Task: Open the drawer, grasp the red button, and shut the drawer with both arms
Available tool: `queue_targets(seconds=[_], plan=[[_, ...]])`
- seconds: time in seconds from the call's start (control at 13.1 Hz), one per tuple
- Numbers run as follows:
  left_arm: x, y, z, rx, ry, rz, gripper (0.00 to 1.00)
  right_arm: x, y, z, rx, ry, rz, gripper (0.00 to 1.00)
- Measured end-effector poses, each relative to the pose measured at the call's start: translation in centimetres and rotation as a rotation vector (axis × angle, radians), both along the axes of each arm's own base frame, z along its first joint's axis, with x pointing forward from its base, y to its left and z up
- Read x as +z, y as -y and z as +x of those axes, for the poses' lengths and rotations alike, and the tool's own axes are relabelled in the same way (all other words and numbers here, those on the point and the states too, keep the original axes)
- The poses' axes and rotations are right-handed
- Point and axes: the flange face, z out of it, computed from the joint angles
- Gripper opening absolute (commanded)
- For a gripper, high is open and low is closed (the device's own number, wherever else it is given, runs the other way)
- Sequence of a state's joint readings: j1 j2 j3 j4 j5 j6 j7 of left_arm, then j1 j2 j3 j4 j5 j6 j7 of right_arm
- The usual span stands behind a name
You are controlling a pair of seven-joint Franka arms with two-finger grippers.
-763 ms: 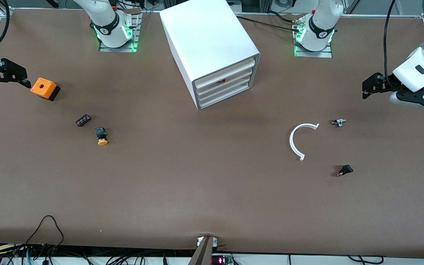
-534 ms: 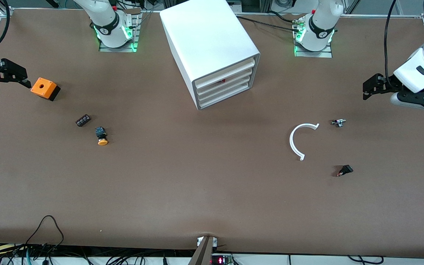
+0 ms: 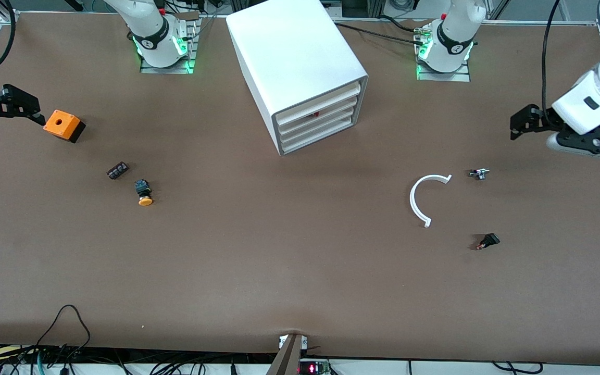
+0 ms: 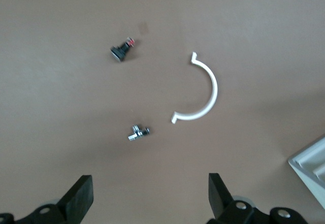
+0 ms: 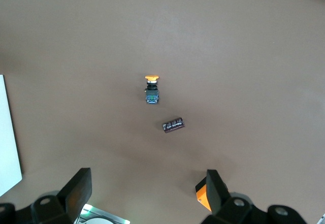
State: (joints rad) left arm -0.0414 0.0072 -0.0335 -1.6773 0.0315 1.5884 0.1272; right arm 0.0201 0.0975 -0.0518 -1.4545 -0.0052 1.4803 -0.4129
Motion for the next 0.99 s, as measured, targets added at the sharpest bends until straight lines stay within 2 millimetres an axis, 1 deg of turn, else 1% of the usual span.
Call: queue_targets(seconds=[0.15, 0.31, 0.46, 0.53, 0.61, 0.76, 0.84, 0.99], plan=[[-1.0, 1.9, -1.4, -0.032, -0.133, 0.007, 1.0, -0.7, 0.0, 0.3, 0.0, -0.012, 0.0, 1.0], [-2.3, 3.9, -2.6, -0.06, -0.265, -0.025, 1.0, -2.0, -0.1, 0.9, 0.001, -0.035, 0.0, 1.0], [-3.9, 5.9, -3.2, -0.076, -0.367, -0.121, 1.0, -3.8, -0.3, 1.7, 0.005, -0.065, -0.001, 1.0], [-5.0, 7.1, -3.4, -0.079, -0.441, -0.214, 1.0, -4.9, -0.6, 2.1, 0.013, -0.083, -0.001, 1.0], [-6.3, 8.1, -3.5, -0.08, -0.514, -0.293, 1.0, -6.0, -1.3, 2.6, 0.026, -0.102, -0.001, 1.0], [-9.2, 9.4, -2.8, -0.082, -0.593, -0.371, 1.0, -7.5, -2.4, 3.2, 0.044, -0.123, -0.002, 1.0], [-10.6, 10.1, -2.4, -0.089, -0.615, -0.401, 1.0, -7.8, -2.7, 3.3, 0.046, -0.125, 0.006, 1.0], [-13.6, 12.6, -1.0, -0.163, -0.563, -0.499, 1.0, -7.6, -3.1, 3.5, 0.048, -0.106, 0.033, 1.0]])
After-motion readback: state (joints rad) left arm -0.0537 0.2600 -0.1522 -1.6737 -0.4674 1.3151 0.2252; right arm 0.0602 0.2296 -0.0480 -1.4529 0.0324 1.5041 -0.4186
